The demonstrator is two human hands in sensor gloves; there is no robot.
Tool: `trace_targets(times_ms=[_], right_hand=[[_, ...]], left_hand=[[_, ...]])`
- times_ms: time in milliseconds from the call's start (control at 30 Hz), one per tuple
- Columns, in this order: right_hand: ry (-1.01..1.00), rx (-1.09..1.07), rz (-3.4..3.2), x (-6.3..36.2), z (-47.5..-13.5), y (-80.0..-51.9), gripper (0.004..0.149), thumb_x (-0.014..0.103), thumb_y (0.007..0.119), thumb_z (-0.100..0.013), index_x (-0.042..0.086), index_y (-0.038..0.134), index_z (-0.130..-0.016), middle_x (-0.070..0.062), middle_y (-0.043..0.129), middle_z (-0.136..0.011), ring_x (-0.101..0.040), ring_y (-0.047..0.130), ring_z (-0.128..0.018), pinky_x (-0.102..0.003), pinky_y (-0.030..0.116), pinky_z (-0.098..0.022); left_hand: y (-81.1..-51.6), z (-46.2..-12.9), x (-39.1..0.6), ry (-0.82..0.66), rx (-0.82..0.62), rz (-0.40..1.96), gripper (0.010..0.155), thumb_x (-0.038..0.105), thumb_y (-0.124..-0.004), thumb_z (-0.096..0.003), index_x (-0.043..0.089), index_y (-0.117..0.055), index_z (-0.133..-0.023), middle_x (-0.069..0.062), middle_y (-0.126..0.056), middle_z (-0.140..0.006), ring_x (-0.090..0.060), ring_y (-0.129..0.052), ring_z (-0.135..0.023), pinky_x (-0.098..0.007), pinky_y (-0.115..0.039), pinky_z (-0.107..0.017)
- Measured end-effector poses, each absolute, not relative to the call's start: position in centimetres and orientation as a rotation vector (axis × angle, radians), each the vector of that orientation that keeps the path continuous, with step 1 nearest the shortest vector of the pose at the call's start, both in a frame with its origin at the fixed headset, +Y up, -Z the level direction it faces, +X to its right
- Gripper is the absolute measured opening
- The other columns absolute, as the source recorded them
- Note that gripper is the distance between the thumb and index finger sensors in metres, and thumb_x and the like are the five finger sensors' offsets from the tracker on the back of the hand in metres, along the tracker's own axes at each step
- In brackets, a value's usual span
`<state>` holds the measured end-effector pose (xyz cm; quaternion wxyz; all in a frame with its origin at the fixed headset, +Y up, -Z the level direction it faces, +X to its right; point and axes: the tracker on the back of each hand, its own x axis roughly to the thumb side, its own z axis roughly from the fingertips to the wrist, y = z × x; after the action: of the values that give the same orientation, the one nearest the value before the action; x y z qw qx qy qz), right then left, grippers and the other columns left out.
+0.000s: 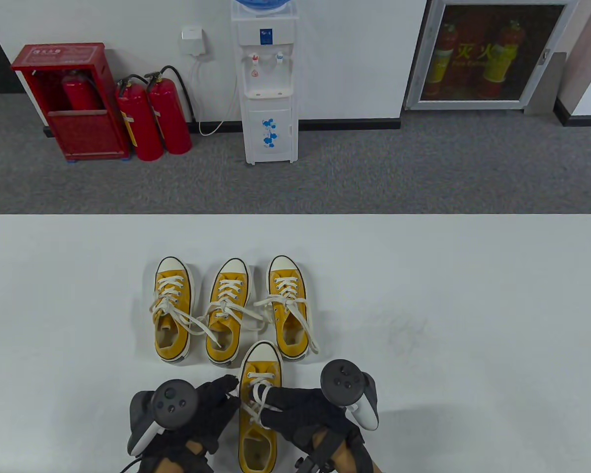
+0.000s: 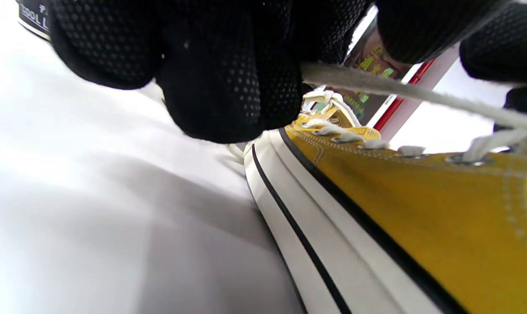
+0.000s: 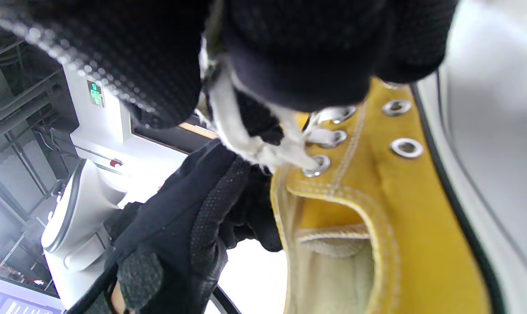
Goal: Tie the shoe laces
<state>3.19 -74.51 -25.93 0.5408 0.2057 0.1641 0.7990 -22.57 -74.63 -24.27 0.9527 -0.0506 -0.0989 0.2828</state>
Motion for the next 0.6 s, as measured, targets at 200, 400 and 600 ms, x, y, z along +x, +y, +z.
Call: trace_targets(times_ms=[200, 400, 600], right_hand=[[0.344, 0.482, 1.95, 3.27, -25.86, -74.4, 0.056, 0.034, 0.091, -0.041, 0.013, 0.081, -0.091, -0.003, 0.094, -0.068, -0.02, 0.097, -0.044, -0.06, 0.065, -0.061], [0.319, 0.479, 1.983, 3.19, -25.78, -74.37, 0.052, 0.028, 0.088, -0.041, 0.016, 0.081, -0.092, -0.002, 0.091, -0.073, -0.021, 0.099, -0.053, -0.062, 0.066, -0.062], [0.328, 0.489, 1.987, 3.01, -25.7, -74.4, 0.053, 0.021, 0.085, -0.041, 0.018, 0.079, -0.093, -0.004, 0.085, -0.078, -0.025, 0.095, -0.056, -0.061, 0.065, -0.061]], left_hand=[[-74.5, -24.33, -23.17, -0.177, -0.086, 0.619, 0.061, 0.06, -0.073, -0.0488, 0.03, -0.075, -0.102, -0.004, -0.099, -0.081, -0.023, -0.108, -0.045, -0.055, -0.083, -0.05], [-74.45, -24.33, -23.46, -0.17, -0.085, 0.668, 0.06, 0.059, -0.072, -0.049, 0.03, -0.075, -0.101, -0.004, -0.099, -0.082, -0.023, -0.108, -0.045, -0.055, -0.083, -0.05], [-74.44, -24.24, -23.35, -0.179, -0.091, 0.722, 0.061, 0.06, -0.072, -0.049, 0.03, -0.074, -0.102, -0.003, -0.097, -0.086, -0.025, -0.107, -0.051, -0.056, -0.082, -0.053]])
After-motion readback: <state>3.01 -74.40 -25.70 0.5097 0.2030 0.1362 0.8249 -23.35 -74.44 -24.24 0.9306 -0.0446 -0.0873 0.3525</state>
